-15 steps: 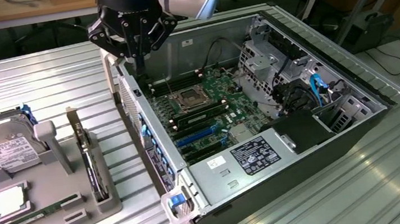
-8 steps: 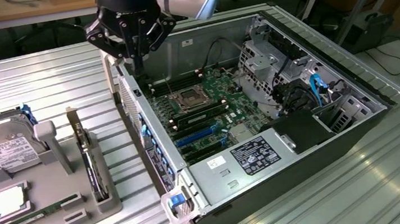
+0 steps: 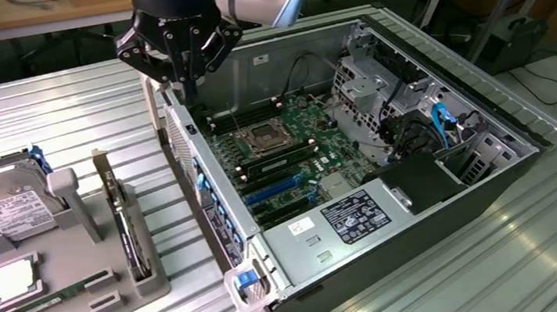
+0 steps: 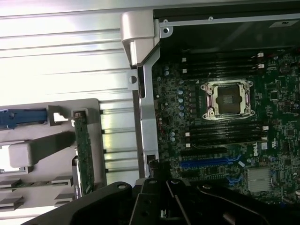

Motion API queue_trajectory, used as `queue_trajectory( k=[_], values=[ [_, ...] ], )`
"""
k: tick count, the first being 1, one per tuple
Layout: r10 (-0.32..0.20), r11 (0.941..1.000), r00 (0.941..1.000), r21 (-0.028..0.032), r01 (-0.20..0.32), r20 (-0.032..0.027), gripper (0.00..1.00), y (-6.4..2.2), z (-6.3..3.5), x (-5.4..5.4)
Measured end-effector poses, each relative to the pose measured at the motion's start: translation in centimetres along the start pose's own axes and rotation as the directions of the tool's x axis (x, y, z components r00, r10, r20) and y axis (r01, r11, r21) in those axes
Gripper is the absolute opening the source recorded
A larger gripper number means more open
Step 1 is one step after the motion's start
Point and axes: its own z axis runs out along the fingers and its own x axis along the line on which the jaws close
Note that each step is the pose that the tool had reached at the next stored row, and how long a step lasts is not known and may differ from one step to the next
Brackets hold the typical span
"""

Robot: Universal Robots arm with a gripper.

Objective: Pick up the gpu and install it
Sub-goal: 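Reach for the gpu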

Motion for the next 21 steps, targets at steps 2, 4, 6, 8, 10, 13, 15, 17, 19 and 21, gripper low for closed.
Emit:
queue_trajectory(
  k=[2, 4, 6, 8, 10, 13, 15, 17, 19, 21],
  values=[
    [0.000, 1.0000, 1.0000, 0.0000, 0.000, 0.0000, 0.11, -0.03, 0.00, 0.07],
    [0.000, 1.0000, 1.0000, 0.0000, 0.000, 0.0000, 0.11, -0.05, -0.01, 0.14],
    [0.000, 1.0000, 1.0000, 0.0000, 0.000, 0.0000, 0.11, -0.08, -0.01, 0.21],
    [0.000, 1.0000, 1.0000, 0.0001, 0.000, 0.0000, 0.11, -0.09, -0.01, 0.29],
    [0.000, 1.0000, 1.0000, 0.0000, 0.000, 0.0000, 0.11, -0.11, -0.01, 0.36],
    [0.000, 1.0000, 1.0000, 0.0000, 0.000, 0.0000, 0.11, -0.14, -0.02, 0.47],
    [0.000, 1.0000, 1.0000, 0.0000, 0.000, 0.0000, 0.11, -0.16, -0.02, 0.54],
    [0.000, 1.0000, 1.0000, 0.0000, 0.000, 0.0000, 0.11, -0.18, -0.02, 0.61],
    [0.000, 1.0000, 1.0000, 0.0001, 0.000, -0.0001, 0.11, -0.21, -0.03, 0.69],
    [0.000, 1.0000, 1.0000, 0.0001, 0.000, -0.0001, 0.11, -0.24, -0.03, 0.78]
  ],
)
